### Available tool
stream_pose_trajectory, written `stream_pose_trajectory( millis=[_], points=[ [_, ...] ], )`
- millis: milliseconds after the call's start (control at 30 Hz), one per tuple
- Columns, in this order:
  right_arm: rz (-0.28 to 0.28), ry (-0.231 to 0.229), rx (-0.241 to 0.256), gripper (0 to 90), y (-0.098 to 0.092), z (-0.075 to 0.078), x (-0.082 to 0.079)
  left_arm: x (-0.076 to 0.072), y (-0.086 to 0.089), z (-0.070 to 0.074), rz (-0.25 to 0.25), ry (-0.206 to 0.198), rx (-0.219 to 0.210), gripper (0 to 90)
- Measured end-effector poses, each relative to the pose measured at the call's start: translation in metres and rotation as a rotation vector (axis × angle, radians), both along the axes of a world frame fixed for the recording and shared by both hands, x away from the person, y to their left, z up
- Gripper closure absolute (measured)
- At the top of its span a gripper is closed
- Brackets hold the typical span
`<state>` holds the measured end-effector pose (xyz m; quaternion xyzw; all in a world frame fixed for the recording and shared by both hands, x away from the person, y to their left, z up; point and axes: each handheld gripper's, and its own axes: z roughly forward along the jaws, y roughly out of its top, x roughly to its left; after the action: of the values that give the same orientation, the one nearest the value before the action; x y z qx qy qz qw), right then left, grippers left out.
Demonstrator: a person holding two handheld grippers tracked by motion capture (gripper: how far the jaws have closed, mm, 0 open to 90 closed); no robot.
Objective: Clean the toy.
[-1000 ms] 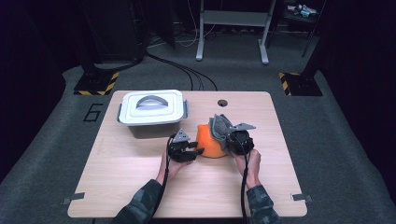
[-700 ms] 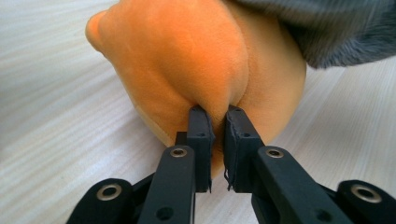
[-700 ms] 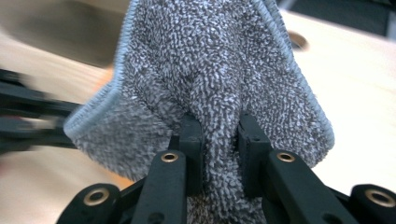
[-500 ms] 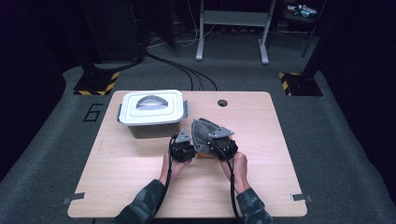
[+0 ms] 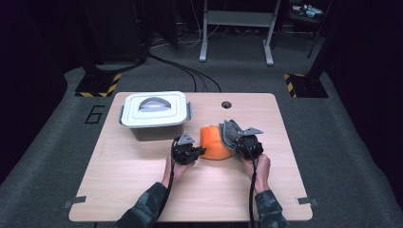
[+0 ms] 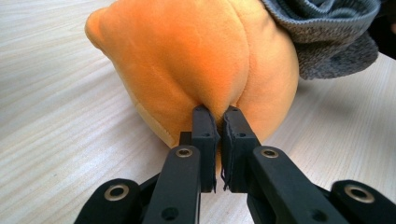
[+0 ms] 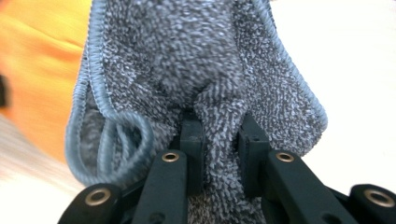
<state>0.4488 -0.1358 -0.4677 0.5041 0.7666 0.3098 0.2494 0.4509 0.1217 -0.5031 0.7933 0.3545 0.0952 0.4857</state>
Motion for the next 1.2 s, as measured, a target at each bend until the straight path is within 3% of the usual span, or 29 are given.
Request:
stream_pose_trajectory(
  millis=[167,267,400,500,600,900,1000,1200],
  points=[
    [0.011,0.002,0.005,75.8,0.000,0.004,-0.001,0.000,0.000,0.000,0.010,-0.001,0.006,84.7],
    [0.038,-0.052,0.026,75.7,0.004,0.018,-0.007,0.001,0.002,0.000,0.010,0.008,-0.001,84.6],
    [0.113,-0.068,0.061,75.5,0.026,0.032,-0.014,0.000,0.000,0.000,0.011,0.007,0.007,84.6],
    [0.148,-0.060,0.017,75.6,0.043,0.030,-0.013,0.002,0.003,0.000,0.011,0.005,0.016,84.7],
    [0.123,-0.043,0.016,75.7,0.042,0.023,-0.007,0.002,0.004,-0.001,0.005,0.014,0.005,84.7],
    [0.006,-0.011,-0.009,75.7,0.009,0.007,0.007,0.004,0.001,0.001,0.002,0.006,0.005,84.7],
    [-0.003,0.011,0.014,75.6,0.002,0.003,0.010,0.003,-0.001,0.002,0.013,-0.003,0.012,83.6],
    [-0.003,0.014,0.013,75.6,0.002,0.004,0.010,0.001,-0.001,0.008,-0.007,-0.021,0.053,56.8]
  ],
)
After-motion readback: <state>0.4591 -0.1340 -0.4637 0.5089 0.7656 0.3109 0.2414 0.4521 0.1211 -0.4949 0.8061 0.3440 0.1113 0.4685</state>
